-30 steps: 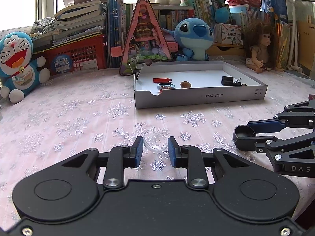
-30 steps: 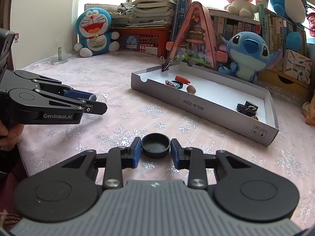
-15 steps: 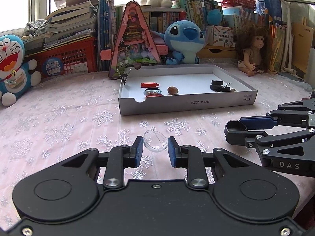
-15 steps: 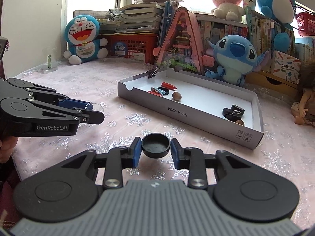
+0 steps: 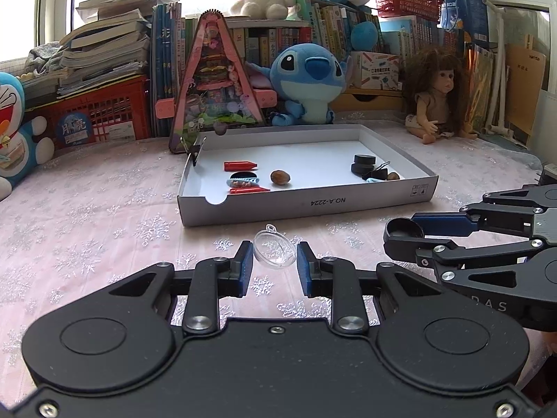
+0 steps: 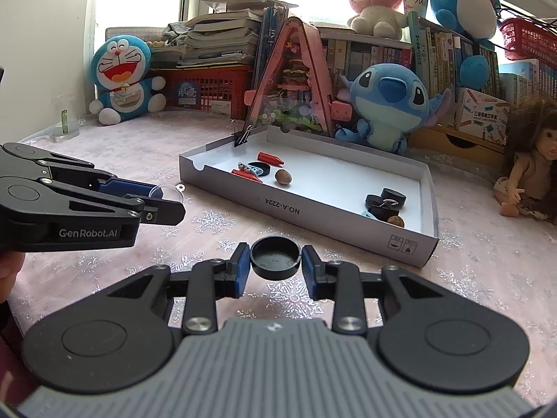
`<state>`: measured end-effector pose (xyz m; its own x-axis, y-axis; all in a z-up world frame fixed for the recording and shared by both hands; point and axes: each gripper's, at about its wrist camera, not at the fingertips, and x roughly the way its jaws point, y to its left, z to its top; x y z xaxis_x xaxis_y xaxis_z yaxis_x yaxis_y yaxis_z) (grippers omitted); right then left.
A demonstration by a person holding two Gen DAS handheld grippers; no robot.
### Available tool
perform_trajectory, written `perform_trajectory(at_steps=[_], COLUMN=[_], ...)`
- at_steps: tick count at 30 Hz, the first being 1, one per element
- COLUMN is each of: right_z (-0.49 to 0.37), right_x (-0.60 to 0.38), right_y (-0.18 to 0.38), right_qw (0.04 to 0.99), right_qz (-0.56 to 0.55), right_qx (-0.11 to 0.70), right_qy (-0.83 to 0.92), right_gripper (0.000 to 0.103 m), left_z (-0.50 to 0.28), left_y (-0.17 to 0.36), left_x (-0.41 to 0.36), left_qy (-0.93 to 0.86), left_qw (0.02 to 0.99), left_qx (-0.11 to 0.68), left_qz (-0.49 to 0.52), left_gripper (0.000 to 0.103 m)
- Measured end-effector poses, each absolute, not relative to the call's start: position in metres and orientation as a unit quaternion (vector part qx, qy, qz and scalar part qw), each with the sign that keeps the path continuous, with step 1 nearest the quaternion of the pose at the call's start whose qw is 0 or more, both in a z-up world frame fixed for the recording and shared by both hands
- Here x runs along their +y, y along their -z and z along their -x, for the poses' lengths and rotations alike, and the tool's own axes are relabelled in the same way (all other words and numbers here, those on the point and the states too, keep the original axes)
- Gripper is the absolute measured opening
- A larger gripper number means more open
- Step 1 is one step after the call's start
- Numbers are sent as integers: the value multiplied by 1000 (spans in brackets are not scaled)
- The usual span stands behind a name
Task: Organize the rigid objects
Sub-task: 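Carry the clear plastic lid and black lid over the white tray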
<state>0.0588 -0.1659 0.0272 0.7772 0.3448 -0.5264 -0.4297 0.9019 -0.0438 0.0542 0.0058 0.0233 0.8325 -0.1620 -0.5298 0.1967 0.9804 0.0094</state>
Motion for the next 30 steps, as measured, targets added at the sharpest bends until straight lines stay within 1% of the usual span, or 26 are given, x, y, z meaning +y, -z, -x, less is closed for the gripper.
perform_trajectory(at_steps=[10, 23, 30], right_z=[-68, -96, -117], right_x=[-174, -194, -202], right_y=[-33, -46, -46], right_qw=[945, 955, 955], right_qz=[82, 49, 15], right_qx=[256, 250, 261], right_qy=[-184, -149, -140], right_gripper=[38, 38, 38], left_z=[-71, -109, -130], left_y=[-29, -46, -49], left_x=[-2, -9, -18], left_qy=[100, 103, 108], left_qw=[958, 961, 960], left_qx=[268, 257, 257], left_qz=[-29, -13, -3], left_gripper=[25, 25, 25])
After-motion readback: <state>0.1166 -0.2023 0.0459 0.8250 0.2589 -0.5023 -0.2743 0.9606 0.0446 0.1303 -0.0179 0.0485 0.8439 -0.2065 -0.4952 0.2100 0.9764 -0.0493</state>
